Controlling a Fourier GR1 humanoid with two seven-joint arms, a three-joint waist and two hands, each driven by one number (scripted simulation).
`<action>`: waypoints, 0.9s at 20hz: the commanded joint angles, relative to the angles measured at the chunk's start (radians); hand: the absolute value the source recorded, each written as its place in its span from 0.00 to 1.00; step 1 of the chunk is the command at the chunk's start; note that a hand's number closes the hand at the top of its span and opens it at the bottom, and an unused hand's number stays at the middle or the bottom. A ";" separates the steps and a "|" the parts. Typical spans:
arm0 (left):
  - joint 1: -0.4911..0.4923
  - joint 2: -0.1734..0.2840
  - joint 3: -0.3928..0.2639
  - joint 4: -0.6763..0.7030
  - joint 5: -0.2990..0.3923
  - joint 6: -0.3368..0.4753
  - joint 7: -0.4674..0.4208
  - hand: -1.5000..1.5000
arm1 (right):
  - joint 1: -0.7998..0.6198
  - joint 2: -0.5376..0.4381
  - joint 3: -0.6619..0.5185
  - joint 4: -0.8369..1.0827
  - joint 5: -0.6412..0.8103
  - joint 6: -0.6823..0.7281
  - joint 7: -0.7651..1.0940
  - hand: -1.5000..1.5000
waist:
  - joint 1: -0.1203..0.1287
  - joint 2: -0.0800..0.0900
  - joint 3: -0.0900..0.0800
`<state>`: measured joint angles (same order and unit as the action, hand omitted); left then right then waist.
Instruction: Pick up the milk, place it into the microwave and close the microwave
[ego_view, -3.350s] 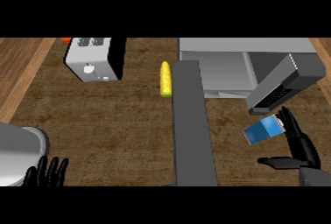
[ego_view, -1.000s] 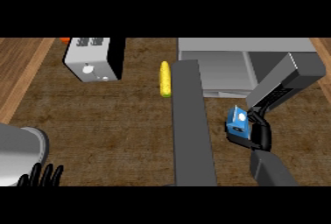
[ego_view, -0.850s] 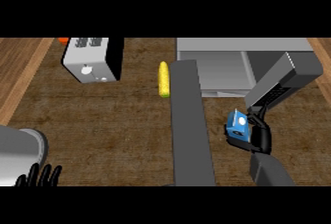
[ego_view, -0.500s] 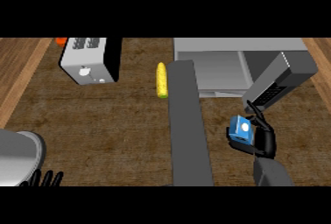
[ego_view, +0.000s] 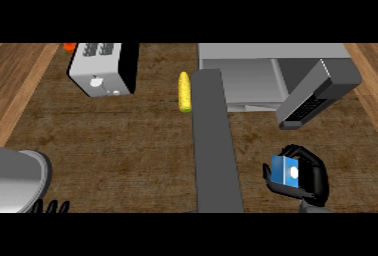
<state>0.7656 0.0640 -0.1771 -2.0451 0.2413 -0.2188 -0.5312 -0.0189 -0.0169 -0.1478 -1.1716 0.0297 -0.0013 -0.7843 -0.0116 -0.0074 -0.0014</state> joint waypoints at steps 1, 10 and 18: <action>0.023 0.011 0.026 -0.028 0.042 -0.010 0.003 0.00 | 0.061 0.015 0.033 -0.206 -0.106 0.121 0.138 1.00 | 0.003 0.000 0.000; -0.005 0.033 0.074 0.059 0.069 -0.057 -0.036 0.00 | 0.013 0.002 0.173 -0.313 -0.068 -0.130 0.258 1.00 | 0.016 0.006 0.001; 0.010 0.028 0.113 0.100 0.046 -0.070 -0.101 0.00 | -0.173 0.015 0.206 -0.116 -0.048 -0.235 0.286 1.00 | 0.022 0.007 0.001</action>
<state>0.7459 0.0861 -0.0952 -1.9736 0.2840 -0.2603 -0.5721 -0.1322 -0.0010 0.0688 -1.3315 -0.0352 -0.2246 -0.5262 0.0088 -0.0004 0.0000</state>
